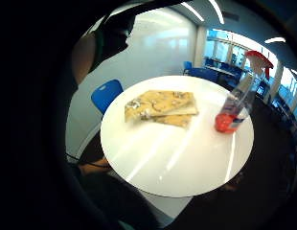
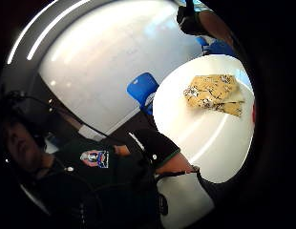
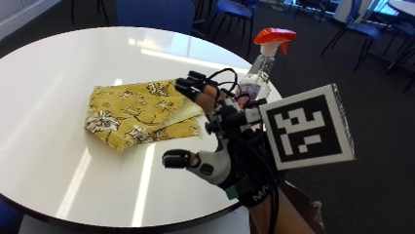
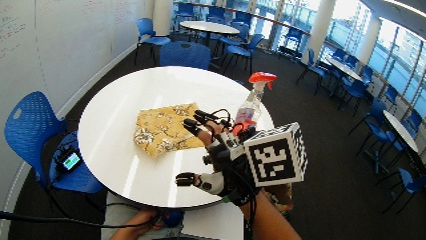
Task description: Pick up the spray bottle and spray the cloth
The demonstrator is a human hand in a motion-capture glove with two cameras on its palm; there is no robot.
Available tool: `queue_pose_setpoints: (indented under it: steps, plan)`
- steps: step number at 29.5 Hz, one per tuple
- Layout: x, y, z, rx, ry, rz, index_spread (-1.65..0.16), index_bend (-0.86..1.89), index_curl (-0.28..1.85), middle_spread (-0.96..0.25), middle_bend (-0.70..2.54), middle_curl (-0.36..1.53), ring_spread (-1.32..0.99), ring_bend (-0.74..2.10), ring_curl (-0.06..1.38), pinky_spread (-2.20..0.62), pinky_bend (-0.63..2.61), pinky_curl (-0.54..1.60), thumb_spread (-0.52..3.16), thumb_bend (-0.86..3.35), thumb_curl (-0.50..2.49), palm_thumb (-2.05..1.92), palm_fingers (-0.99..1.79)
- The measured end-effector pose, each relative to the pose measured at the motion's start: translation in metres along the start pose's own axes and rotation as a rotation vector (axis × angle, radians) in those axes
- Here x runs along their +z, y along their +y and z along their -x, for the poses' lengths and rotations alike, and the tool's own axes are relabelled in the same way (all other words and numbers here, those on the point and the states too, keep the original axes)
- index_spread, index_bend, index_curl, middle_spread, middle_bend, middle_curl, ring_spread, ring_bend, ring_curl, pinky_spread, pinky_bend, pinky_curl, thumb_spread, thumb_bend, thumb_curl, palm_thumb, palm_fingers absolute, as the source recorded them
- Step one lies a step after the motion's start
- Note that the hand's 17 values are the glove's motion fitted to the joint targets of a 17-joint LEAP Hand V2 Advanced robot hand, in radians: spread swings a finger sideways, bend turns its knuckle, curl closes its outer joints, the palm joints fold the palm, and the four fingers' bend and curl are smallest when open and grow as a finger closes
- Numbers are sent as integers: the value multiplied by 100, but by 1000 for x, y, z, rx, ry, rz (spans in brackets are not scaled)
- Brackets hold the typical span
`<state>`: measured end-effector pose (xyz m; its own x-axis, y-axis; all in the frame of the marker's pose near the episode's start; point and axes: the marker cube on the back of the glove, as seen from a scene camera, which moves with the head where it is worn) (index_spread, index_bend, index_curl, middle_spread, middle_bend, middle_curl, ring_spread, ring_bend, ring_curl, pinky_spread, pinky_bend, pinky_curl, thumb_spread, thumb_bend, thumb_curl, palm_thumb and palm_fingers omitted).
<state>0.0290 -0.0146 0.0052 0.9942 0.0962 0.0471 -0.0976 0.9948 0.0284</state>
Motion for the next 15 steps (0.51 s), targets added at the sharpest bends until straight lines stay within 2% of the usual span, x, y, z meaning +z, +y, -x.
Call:
queue_pose_setpoints:
  steps: [7,15]
  plan:
    - [-3,-29,-43,196,-81,-122,-41,18,29,-6,21,26,-6,34,25,21,16,21,91,-1,23,43,69]
    - [-13,-50,-115,502,-81,-409,-39,15,29,-8,27,31,-9,36,28,18,17,23,97,3,28,57,79]
